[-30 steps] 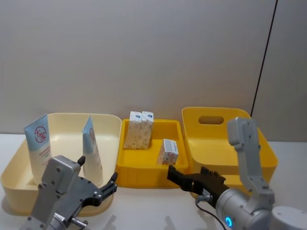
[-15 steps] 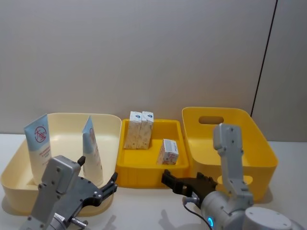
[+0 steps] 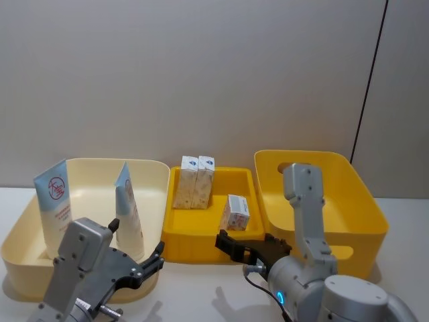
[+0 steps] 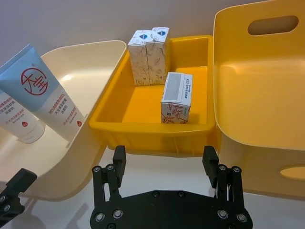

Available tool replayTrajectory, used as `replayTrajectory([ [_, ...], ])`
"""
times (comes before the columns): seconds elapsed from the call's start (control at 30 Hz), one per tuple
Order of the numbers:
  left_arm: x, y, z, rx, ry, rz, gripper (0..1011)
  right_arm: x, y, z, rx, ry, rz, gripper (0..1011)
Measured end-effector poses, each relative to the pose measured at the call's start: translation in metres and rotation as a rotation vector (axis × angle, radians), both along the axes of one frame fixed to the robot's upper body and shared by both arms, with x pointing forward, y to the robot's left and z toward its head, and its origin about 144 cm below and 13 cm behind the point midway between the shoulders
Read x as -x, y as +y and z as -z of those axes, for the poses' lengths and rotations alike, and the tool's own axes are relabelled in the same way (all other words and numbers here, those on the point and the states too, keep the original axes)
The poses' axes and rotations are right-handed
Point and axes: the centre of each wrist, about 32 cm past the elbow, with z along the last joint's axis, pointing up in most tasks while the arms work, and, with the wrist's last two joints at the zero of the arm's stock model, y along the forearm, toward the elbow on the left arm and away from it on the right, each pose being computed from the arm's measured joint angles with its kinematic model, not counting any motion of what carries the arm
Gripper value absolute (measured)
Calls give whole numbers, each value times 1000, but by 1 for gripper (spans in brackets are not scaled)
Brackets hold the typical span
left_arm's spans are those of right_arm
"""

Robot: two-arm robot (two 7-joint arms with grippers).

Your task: Bimanual collaborative sorting of washing and personal care products

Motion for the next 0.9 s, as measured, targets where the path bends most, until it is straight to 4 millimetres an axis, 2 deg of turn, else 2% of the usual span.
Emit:
replayTrajectory([
  [0.9, 0, 0, 0, 0, 0, 0, 1000, -40, 14, 0, 57, 21, 15, 1001],
])
